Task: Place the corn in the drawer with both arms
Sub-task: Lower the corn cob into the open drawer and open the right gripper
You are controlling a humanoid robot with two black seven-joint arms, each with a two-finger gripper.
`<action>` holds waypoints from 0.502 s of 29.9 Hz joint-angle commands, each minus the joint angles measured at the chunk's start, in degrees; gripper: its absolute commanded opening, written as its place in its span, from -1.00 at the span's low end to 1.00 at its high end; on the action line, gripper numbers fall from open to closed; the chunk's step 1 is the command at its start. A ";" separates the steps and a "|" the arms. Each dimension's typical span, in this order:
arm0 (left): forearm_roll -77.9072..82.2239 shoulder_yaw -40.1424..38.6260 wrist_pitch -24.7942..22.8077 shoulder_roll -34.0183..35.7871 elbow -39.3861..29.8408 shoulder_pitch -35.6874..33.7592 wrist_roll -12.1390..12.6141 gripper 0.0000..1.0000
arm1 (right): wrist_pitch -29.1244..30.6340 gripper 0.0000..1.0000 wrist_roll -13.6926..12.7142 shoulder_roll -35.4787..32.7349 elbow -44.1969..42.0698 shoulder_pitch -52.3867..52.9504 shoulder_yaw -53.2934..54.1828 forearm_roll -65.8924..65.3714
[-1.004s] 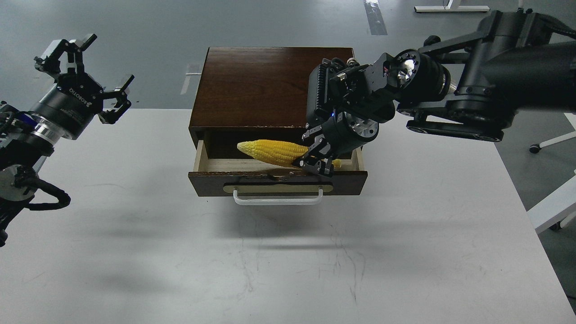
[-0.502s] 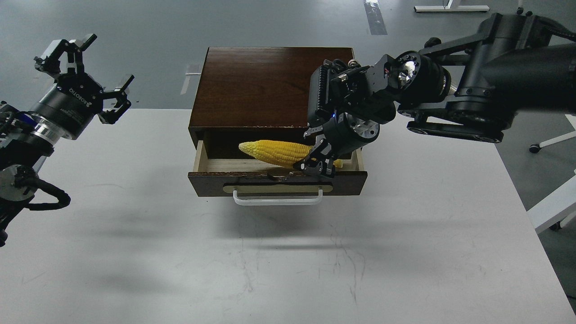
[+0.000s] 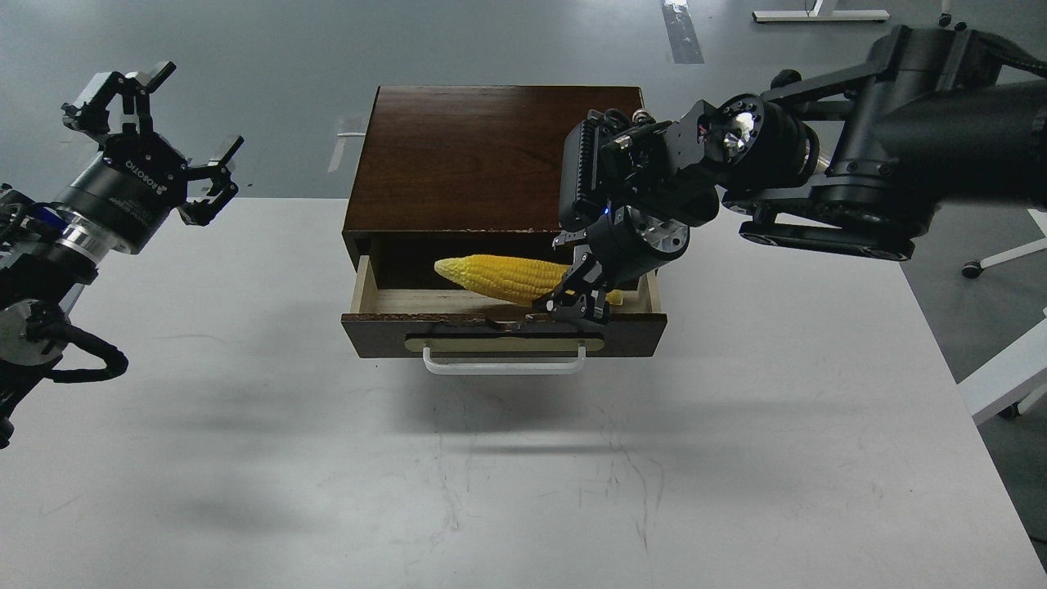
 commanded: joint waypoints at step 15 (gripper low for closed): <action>0.00 0.00 0.00 0.04 0.00 0.00 0.00 0.96 | -0.14 0.22 0.01 -0.36 0.00 0.17 0.30 0.29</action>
